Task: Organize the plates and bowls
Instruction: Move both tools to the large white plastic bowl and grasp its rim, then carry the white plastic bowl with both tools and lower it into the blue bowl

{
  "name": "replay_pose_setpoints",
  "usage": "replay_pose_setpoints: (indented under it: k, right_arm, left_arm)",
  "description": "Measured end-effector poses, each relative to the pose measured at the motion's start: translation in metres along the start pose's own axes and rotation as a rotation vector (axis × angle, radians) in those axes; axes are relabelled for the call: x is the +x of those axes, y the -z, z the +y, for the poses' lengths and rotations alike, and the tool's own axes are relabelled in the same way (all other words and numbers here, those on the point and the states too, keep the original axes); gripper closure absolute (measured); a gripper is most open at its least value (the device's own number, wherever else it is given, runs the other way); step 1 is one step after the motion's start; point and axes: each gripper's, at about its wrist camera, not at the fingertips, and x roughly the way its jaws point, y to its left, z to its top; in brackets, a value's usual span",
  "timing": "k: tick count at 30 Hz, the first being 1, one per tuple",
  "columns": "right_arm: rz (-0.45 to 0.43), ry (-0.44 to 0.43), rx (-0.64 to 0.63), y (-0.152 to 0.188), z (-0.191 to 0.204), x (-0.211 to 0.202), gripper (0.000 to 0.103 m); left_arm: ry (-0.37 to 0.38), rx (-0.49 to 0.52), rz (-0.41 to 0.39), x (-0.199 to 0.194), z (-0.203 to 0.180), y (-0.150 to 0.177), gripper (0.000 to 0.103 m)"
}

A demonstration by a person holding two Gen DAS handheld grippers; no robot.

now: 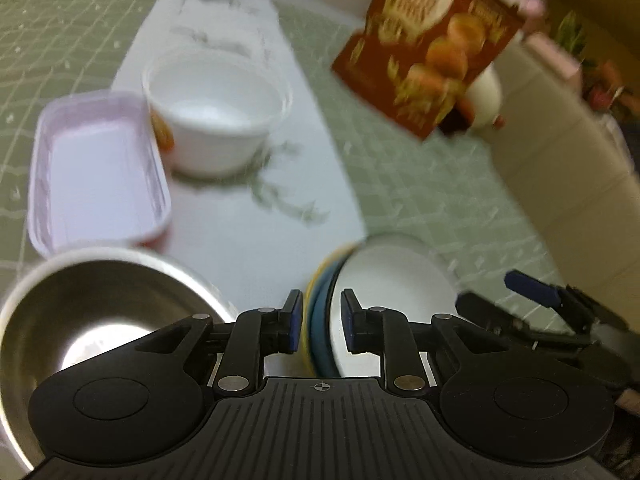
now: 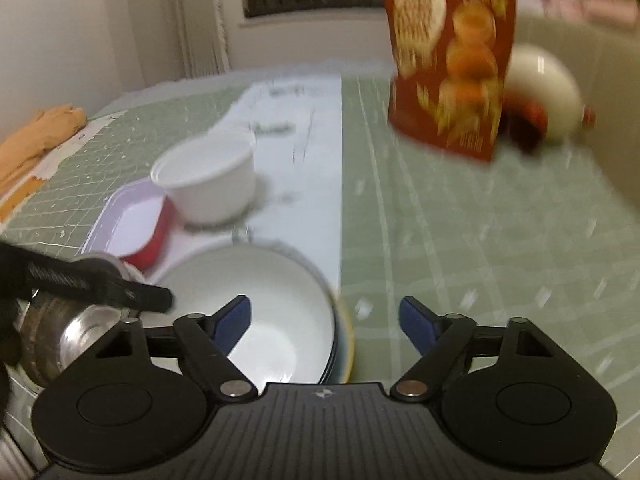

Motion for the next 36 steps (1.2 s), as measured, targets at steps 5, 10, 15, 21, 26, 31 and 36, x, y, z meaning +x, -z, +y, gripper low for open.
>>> replay_pose_setpoints:
  k: [5, 10, 15, 21, 26, 31, 36]
  right_arm:
    - [-0.056, 0.052, -0.112, -0.039, 0.011, -0.018, 0.010]
    - [0.005, -0.075, -0.024, -0.092, 0.019, 0.004, 0.010]
    - [0.131, -0.137, 0.148, -0.141, 0.022, 0.086, 0.010]
    - [0.237, -0.124, 0.222, -0.160, 0.048, 0.181, 0.014]
    - [0.384, -0.127, 0.268, -0.146, 0.062, 0.235, 0.024]
    - [0.493, -0.185, 0.328, -0.131, 0.061, 0.258, 0.051]
    - [0.452, -0.217, 0.331, -0.134, 0.059, 0.227, 0.054]
  left_arm:
    - [-0.085, -0.108, -0.130, -0.028, 0.038, -0.049, 0.080]
    - [-0.187, -0.198, -0.189, -0.013, 0.086, -0.105, 0.080]
    - [-0.252, -0.180, -0.159, 0.028, 0.115, -0.143, 0.080]
    - [-0.153, -0.210, -0.101, 0.061, 0.146, -0.152, 0.080]
    - [-0.126, -0.185, -0.070, 0.088, 0.155, -0.152, 0.079]
    - [-0.093, -0.133, -0.029, 0.098, 0.140, -0.149, 0.077]
    - [-0.118, -0.063, -0.059, 0.072, 0.106, -0.138, 0.073]
